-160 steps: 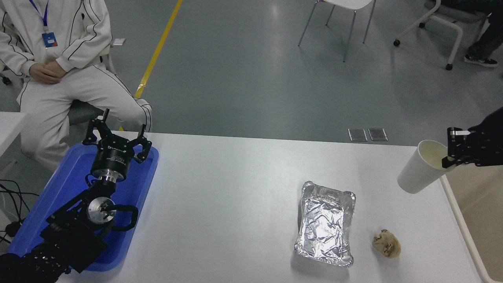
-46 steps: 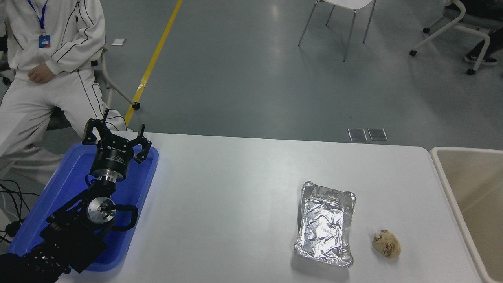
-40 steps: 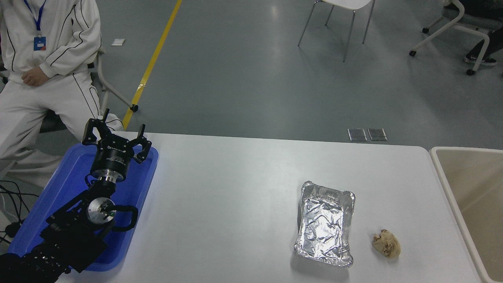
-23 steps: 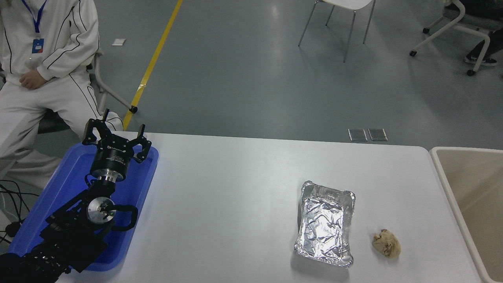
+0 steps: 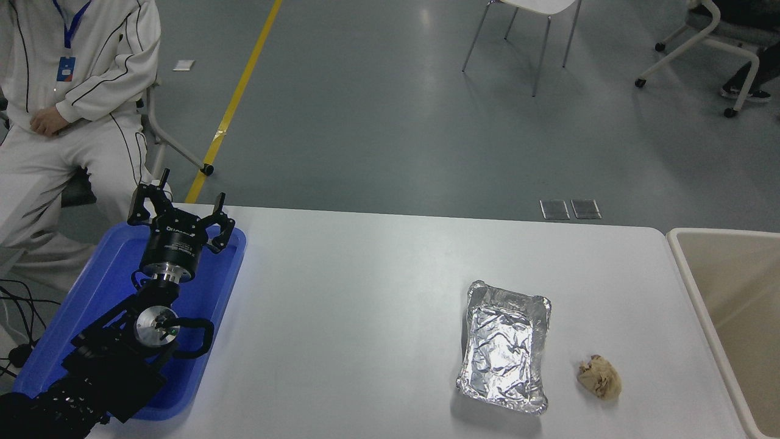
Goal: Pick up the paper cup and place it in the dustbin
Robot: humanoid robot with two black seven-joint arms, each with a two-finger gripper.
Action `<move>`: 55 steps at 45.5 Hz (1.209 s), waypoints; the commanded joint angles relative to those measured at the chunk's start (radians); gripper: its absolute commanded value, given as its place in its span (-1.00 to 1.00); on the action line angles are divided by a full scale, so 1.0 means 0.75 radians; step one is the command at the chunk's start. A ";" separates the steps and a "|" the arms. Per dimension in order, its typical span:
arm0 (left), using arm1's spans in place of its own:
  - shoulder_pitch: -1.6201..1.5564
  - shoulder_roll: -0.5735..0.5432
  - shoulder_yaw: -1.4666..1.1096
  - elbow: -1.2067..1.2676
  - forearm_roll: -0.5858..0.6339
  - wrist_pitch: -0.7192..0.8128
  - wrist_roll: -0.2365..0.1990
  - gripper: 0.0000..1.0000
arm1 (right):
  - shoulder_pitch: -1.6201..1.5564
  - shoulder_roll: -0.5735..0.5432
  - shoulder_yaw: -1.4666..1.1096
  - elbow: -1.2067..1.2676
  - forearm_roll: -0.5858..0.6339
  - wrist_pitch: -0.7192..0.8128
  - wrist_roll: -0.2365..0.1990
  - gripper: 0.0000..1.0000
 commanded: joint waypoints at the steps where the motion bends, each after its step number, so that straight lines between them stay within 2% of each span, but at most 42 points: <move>1: 0.000 0.002 0.000 0.000 0.000 0.000 0.000 1.00 | -0.107 0.097 0.056 -0.111 0.006 -0.100 -0.053 -1.00; 8: 0.000 0.000 0.000 0.000 0.000 0.000 0.000 1.00 | -0.109 0.099 0.065 -0.111 0.006 -0.102 -0.053 -1.00; 9: 0.000 0.000 0.000 0.000 0.000 0.000 0.000 1.00 | -0.113 0.097 0.063 -0.111 0.004 -0.104 -0.053 -0.92; 13: 0.000 0.002 0.000 0.000 0.000 0.000 0.000 1.00 | -0.099 0.083 0.065 -0.109 0.004 -0.106 -0.049 0.42; 14: 0.000 0.000 0.000 0.000 0.000 0.000 0.000 1.00 | -0.097 0.082 0.065 -0.109 0.004 -0.108 -0.049 0.61; 15: 0.000 0.000 0.000 0.000 0.000 0.000 0.000 1.00 | -0.094 0.082 0.065 -0.109 0.004 -0.108 -0.049 0.65; 18: 0.000 0.000 0.000 0.000 0.000 0.000 0.000 1.00 | -0.092 0.085 0.065 -0.107 0.004 -0.122 -0.049 0.67; 21: 0.000 0.000 0.000 0.000 0.000 0.000 0.000 1.00 | -0.090 0.087 0.067 -0.101 0.004 -0.145 -0.049 0.79; 29: 0.000 0.000 0.000 0.000 0.000 0.000 0.000 1.00 | -0.047 0.087 0.071 -0.087 0.004 -0.157 -0.049 0.96; 41: 0.000 0.000 0.000 0.000 0.000 0.000 0.000 1.00 | 0.032 0.068 0.075 -0.003 -0.002 -0.151 -0.049 0.97; 55: 0.000 0.000 0.000 0.000 0.000 0.000 0.002 1.00 | 0.182 -0.104 0.067 0.340 -0.018 -0.151 -0.049 0.97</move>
